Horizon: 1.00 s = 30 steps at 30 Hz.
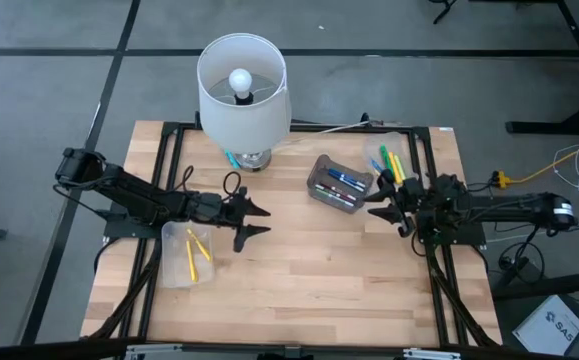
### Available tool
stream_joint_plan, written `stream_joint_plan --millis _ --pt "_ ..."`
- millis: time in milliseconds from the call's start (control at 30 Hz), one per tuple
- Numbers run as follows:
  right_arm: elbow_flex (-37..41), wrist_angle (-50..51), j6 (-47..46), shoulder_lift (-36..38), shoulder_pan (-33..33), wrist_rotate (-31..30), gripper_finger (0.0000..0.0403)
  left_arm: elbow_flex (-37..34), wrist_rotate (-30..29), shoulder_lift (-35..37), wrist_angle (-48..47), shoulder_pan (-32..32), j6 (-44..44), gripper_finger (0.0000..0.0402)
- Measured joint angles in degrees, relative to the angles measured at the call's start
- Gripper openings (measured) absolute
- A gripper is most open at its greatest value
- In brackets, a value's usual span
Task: Pick & Place Markers
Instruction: Put the light blue highlighter pen into the right transparent bin
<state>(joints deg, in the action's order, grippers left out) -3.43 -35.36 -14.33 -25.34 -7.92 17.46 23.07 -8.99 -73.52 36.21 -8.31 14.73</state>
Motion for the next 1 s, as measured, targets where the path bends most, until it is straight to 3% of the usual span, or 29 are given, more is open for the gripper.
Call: stream_joint_plan --millis 133,433,733,1000 --pt "2.8 0.2 1.8 3.5 0.0 -2.2 0.0160 0.0 -0.4 0.0 0.0 0.7 0.6 0.0212" --pt "3.1 13.3 8.1 11.1 0.0 -6.0 0.0160 0.0 1.4 0.0 3.5 0.5 4.2 0.0212" --pt "3.1 32.6 12.3 19.2 0.0 -10.0 0.0160 0.0 -5.5 0.0 4.0 1.5 5.5 0.0212" --pt "3.0 33.8 15.6 20.3 0.0 -13.1 0.0160 0.0 -6.4 0.0 3.9 2.2 5.5 0.0212"
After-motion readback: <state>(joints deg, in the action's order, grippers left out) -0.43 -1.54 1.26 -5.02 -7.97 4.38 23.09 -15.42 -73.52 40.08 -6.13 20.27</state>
